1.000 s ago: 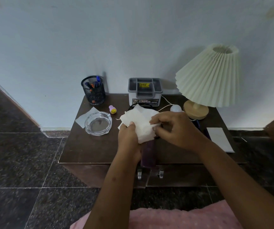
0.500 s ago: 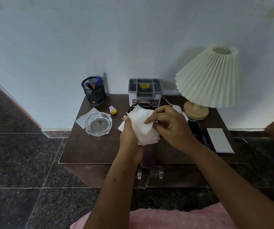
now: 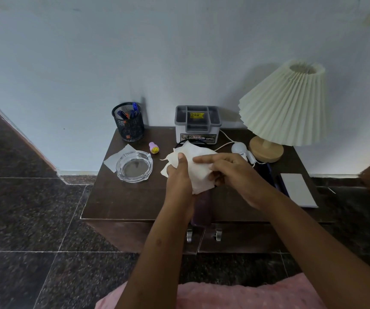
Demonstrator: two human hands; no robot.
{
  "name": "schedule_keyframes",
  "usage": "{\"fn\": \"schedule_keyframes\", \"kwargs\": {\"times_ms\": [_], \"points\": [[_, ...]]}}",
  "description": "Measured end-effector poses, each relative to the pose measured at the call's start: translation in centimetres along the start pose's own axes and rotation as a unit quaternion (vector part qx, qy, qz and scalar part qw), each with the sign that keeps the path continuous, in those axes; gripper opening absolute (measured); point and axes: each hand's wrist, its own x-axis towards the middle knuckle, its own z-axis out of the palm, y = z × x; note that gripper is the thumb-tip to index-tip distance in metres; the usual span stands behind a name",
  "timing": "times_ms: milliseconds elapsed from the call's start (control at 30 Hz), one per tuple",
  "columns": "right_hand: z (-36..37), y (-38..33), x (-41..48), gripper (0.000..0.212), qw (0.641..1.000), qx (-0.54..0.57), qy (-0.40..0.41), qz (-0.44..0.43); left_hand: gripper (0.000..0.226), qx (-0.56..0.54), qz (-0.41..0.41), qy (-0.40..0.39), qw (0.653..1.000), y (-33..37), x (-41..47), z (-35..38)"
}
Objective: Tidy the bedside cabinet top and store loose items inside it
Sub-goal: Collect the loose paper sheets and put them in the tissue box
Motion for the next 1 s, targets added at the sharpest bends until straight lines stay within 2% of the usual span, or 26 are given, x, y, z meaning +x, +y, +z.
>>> {"fn": "schedule_keyframes", "kwargs": {"times_ms": [100,333,433,533,600,700,800,933,1000], "points": [[0.7,0.2,0.0,0.022,0.998,-0.054,0.004,-0.030,0.049,-0.010,-0.002,0.000,1.000,0.0,0.1,-0.1],[-0.5,0.3,0.3,0.028,0.988,-0.129,-0.010,-0.084,0.038,-0.040,-0.007,-0.018,0.999,0.2,-0.1,-0.2],[-1.4,0.0,0.2,0.028,0.979,-0.156,0.052,-0.117,0.028,-0.039,0.000,-0.021,0.999,0.2,-0.2,0.0],[-1.7,0.2,0.4,0.020,0.966,-0.145,0.157,-0.147,0.033,-0.029,0.005,-0.010,1.000,0.2,-0.1,0.1],[-1.5,0.6,0.7,0.018,0.965,-0.119,0.194,-0.128,0.035,-0.024,0.004,-0.007,1.000,0.2,-0.1,0.1],[-0.9,1.3,0.9,0.028,0.980,-0.122,0.150,-0.044,0.033,-0.027,0.002,-0.013,1.000,0.1,-0.1,0.1],[0.3,1.7,0.8,0.020,0.994,-0.024,0.103,0.011,0.033,-0.027,0.005,-0.017,0.999,-0.1,0.0,0.3],[2.1,1.2,1.3,0.022,0.986,0.064,0.147,0.051,0.027,-0.014,0.020,-0.031,0.999,-0.5,0.2,0.4],[2.8,1.0,1.3,0.024,0.984,0.090,0.137,0.066,0.029,0.006,0.030,-0.040,0.999,-0.7,0.2,0.4]]}}
